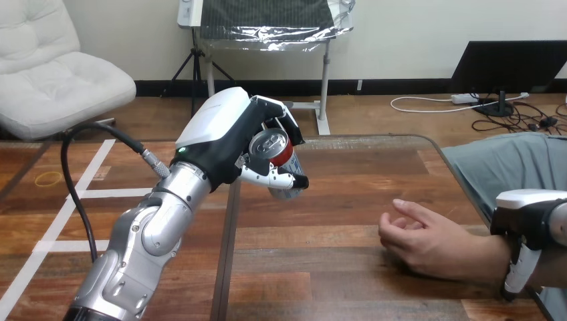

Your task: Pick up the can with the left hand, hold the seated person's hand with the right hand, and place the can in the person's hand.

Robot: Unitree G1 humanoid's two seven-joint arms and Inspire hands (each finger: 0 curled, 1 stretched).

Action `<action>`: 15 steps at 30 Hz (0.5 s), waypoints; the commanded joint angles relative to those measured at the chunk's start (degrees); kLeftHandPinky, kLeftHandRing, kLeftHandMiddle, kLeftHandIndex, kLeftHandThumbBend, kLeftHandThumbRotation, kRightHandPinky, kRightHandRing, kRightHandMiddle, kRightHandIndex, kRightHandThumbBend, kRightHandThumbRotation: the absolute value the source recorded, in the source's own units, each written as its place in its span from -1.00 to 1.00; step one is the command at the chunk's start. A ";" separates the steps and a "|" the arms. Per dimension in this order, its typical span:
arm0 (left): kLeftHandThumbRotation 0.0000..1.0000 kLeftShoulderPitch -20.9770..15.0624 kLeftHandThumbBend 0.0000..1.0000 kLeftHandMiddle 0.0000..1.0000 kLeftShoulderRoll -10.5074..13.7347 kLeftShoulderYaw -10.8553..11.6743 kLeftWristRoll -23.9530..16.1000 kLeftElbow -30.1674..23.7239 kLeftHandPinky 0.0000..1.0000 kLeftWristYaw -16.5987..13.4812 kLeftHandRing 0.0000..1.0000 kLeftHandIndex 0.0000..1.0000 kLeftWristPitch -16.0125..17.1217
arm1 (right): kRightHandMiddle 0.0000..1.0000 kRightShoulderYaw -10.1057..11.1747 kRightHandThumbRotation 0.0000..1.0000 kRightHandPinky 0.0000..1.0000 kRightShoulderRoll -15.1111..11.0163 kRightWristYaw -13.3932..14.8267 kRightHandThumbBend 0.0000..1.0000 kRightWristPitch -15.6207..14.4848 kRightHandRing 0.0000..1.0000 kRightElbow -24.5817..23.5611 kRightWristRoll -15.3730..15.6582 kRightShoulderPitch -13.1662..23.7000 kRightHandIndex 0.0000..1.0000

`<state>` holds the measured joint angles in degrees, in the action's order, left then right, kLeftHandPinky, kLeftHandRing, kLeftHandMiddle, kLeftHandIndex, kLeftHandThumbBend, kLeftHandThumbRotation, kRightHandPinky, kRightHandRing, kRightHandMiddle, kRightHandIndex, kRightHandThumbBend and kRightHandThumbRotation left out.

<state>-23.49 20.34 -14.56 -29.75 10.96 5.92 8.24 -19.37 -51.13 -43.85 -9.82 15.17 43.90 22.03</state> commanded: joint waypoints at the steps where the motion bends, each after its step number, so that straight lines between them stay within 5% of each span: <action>1: -1.00 -3.81 0.20 -0.09 -0.63 1.12 1.07 -0.12 -0.36 -0.04 -0.24 -0.01 -0.26 | -0.06 3.16 -1.00 -0.53 -0.16 0.25 0.35 -1.27 -0.32 -3.19 -2.09 0.84 0.02; 15: -1.00 -5.01 0.22 -0.11 -2.55 0.29 0.99 0.78 -0.36 0.78 -0.26 -0.03 -0.47 | -0.17 5.19 -1.00 -0.68 -1.69 -0.05 0.40 -2.86 -0.47 -5.88 -3.21 2.59 -0.03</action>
<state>-23.49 19.23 -14.63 -29.67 11.69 6.96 8.22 -17.57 -51.16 -43.92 -11.52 12.99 41.52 21.75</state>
